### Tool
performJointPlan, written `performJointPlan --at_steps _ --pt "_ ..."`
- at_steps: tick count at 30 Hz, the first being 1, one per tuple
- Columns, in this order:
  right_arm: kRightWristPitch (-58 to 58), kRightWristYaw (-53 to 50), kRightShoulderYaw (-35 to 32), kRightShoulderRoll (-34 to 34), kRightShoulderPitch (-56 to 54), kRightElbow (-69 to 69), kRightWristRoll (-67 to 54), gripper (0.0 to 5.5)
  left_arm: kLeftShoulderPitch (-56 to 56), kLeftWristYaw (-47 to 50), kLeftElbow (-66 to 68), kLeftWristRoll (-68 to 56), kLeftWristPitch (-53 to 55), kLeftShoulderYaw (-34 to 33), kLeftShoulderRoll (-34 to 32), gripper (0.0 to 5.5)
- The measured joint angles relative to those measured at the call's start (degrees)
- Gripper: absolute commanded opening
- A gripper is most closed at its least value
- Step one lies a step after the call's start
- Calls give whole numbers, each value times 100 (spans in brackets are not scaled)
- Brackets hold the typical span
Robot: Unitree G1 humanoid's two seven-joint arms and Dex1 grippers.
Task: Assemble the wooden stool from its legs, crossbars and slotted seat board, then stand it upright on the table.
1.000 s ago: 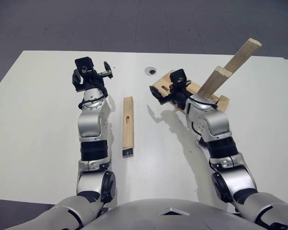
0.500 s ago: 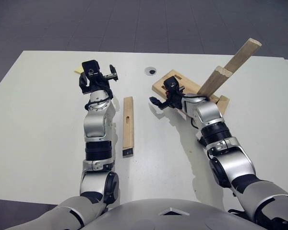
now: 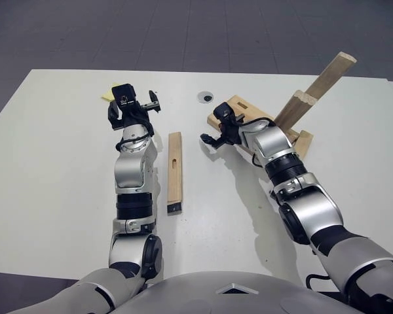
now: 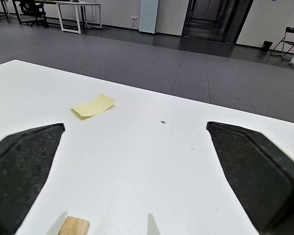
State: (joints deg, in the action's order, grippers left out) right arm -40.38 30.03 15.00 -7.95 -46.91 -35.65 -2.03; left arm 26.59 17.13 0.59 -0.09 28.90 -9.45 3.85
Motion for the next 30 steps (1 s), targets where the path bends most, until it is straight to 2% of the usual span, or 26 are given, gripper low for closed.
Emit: performJointPlan --at_steps 6,8,12,17,21,25,28,30 --pt "-588 1778 784 -615 171 1028 -137 537 25 16 78 -4 -4 -8 2 540" --pt "-733 2383 1070 -1031 347 1633 -232 537 25 22 80 -3 -5 -28 -9 540" --pt "-1005 3352 1620 -2296 743 3178 -234 537 20 30 73 -3 -6 -42 -12 540" --pt "-1332 3713 1621 -3493 1268 4504 -279 537 -25 -7 41 2 30 -13 -46 540" --pt "-994 3285 570 -3657 1900 5407 -605 537 -95 -32 -100 11 108 10 -72 540" --pt "-761 2553 -803 -3221 2596 6289 -1172 537 -186 -33 -184 19 148 9 -75 540" --pt "-1137 1816 -1292 -3126 2991 6139 -1099 537 -238 -34 -251 28 233 5 -75 540" --pt "-1072 1639 -1357 -3071 2987 5984 -1099 537 -237 -44 -266 31 250 13 -69 540"
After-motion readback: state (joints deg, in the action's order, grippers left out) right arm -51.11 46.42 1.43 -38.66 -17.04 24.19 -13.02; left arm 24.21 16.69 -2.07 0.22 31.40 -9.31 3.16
